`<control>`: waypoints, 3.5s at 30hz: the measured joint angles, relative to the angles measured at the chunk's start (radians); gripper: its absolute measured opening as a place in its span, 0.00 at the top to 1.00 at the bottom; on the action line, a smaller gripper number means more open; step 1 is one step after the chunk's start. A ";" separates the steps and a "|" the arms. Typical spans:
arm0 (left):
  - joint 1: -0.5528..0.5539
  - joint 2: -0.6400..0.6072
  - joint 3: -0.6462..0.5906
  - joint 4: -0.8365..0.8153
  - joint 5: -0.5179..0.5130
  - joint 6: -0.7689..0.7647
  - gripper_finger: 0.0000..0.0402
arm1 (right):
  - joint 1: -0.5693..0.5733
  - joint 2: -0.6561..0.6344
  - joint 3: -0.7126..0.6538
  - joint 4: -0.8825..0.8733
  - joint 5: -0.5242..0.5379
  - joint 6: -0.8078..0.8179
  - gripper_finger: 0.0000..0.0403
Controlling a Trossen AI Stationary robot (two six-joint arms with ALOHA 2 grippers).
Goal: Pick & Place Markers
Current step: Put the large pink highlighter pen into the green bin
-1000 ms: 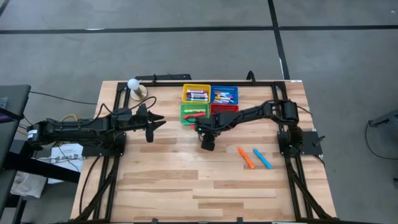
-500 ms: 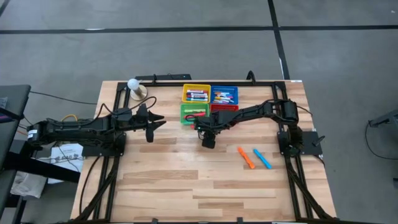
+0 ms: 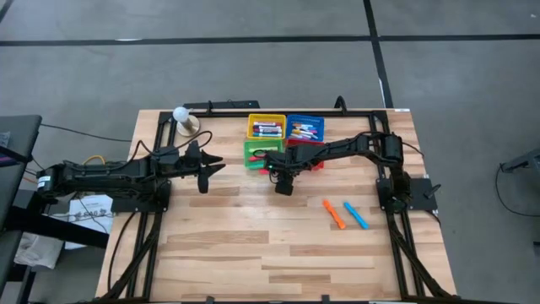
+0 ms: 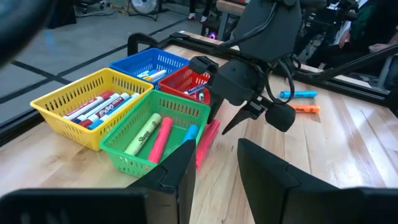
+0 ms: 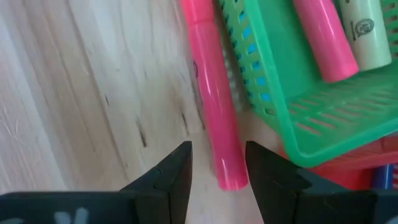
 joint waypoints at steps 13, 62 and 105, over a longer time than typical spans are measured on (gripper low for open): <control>0.000 0.000 0.000 0.004 0.000 0.000 0.71 | 0.005 0.000 -0.045 0.045 -0.051 0.022 0.64; 0.000 0.042 -0.001 0.097 -0.053 0.000 0.71 | 0.145 0.243 0.409 -0.028 -0.330 0.407 0.64; 0.000 0.084 -0.001 0.123 -0.048 -0.001 0.71 | 0.171 0.328 0.428 -0.072 -0.097 0.313 0.66</control>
